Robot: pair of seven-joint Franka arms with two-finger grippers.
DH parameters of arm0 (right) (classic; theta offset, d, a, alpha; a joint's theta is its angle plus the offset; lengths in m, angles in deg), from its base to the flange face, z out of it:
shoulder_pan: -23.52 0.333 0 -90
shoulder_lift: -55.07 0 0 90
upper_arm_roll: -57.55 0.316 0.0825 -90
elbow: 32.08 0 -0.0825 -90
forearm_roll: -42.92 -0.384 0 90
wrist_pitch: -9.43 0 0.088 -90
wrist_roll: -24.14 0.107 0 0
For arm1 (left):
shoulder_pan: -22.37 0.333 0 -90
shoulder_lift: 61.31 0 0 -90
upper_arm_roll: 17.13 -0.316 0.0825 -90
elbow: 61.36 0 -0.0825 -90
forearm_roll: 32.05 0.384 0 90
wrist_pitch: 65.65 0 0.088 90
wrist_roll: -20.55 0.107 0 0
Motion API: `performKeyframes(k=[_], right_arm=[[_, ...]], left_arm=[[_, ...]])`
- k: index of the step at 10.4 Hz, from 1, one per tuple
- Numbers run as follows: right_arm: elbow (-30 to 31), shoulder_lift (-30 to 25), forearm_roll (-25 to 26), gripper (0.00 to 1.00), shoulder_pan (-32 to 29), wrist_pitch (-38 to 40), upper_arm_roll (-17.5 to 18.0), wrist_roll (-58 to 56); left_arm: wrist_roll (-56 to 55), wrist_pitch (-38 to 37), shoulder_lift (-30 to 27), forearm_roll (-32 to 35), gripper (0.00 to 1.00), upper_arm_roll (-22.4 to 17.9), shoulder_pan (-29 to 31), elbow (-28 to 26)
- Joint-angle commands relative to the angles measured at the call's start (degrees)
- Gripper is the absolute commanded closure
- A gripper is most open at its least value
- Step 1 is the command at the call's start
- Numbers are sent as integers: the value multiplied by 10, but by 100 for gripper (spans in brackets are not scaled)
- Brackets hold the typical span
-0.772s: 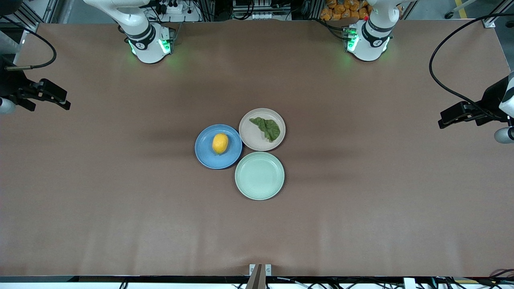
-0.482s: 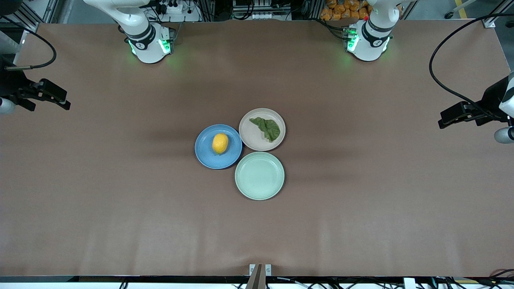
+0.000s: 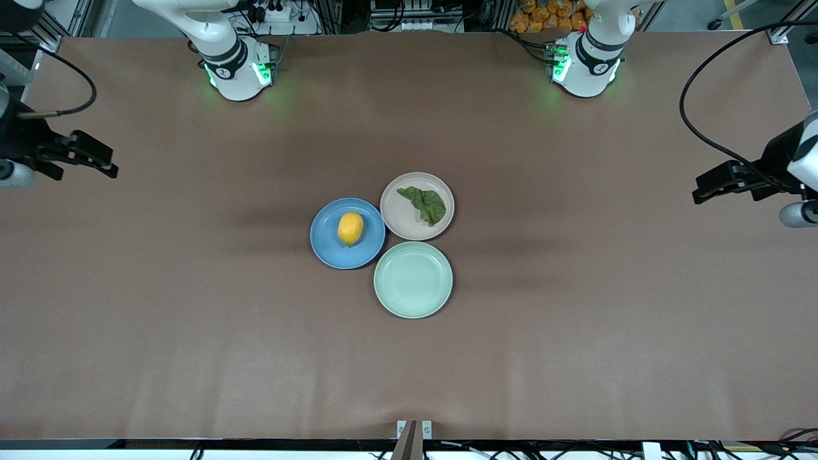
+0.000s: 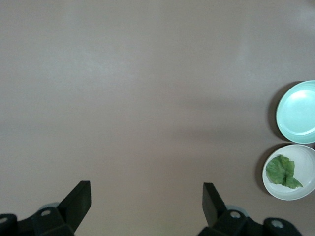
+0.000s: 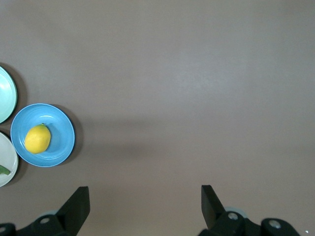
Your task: Pick lemon and lettuce from blue and beige plates
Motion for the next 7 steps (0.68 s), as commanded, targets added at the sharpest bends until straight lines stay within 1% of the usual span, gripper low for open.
performKeyframes(k=[1, 2, 3, 4, 5, 6, 7], right_arm=[[3, 32, -7, 0, 5, -34, 27, 46], [4, 52, -4, 0, 9, -53, 46, 89], [14, 71, -2, 0, 20, -83, 53, 122], [38, 85, -2, 0, 32, -128, 61, 145], [55, 99, 1, 0, 34, -162, 79, 178], [58, 116, 13, 0, 35, -177, 94, 215], [58, 136, 27, 0, 42, -189, 111, 256]], left_arm=[[3, -6, -3, -26, 0, 15, 0, -15], [1, -6, 2, -27, 0, 30, 0, -20], [-1, -5, 10, -34, 0, 46, -4, -34], [-7, 1, 13, -35, 0, 56, -19, -49], [-27, 8, 23, -36, 0, 58, -43, -62], [-59, 24, 23, -41, 0, 59, -70, -86], [-111, 57, 23, -40, 0, 59, -104, -118]])
